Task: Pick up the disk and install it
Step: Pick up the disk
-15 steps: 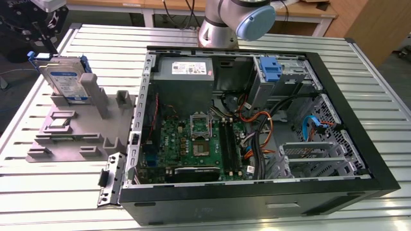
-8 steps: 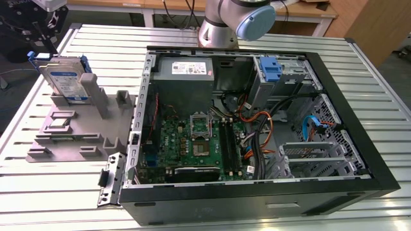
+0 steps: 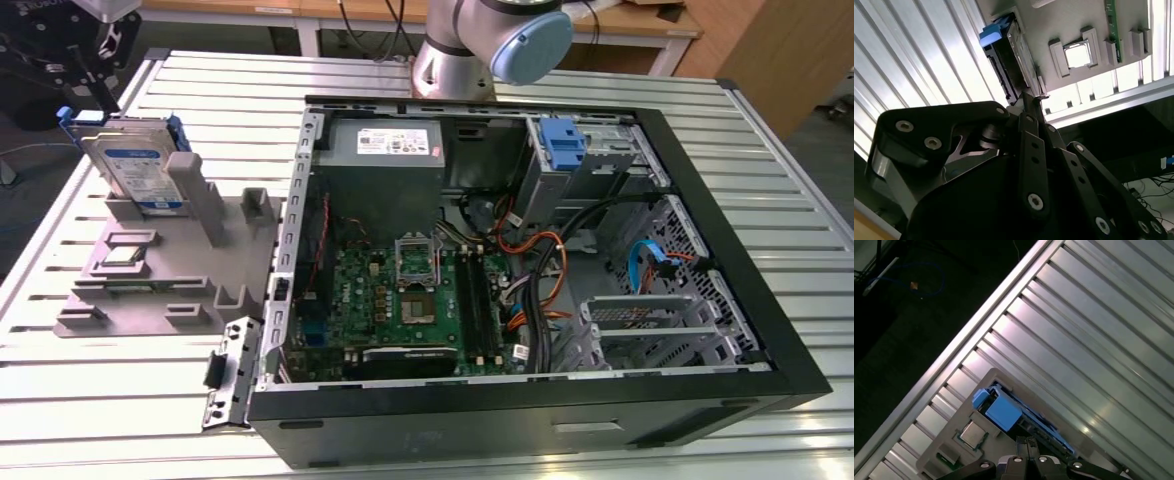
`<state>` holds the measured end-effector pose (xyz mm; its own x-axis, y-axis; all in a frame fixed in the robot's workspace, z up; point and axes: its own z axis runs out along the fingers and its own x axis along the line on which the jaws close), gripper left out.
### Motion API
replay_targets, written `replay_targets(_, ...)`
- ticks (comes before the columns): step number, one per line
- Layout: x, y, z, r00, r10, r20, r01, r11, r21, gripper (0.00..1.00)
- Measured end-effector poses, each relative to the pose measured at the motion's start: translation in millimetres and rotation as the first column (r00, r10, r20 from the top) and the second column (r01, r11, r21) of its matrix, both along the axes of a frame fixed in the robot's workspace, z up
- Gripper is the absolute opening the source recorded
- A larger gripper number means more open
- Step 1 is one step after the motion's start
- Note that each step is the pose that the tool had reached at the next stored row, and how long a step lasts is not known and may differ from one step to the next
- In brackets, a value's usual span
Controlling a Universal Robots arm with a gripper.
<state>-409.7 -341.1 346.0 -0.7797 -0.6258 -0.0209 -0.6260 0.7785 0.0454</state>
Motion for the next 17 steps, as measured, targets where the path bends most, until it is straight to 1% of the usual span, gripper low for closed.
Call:
replay_targets(3,0.0,0.0,0.0,0.9999,0.015,0.0000,-0.015,0.9999,0.0000,0.10)
replay_targets(17,0.0,0.0,0.0,0.9998,0.018,-0.0001,-0.018,0.9998,0.0000,0.10)
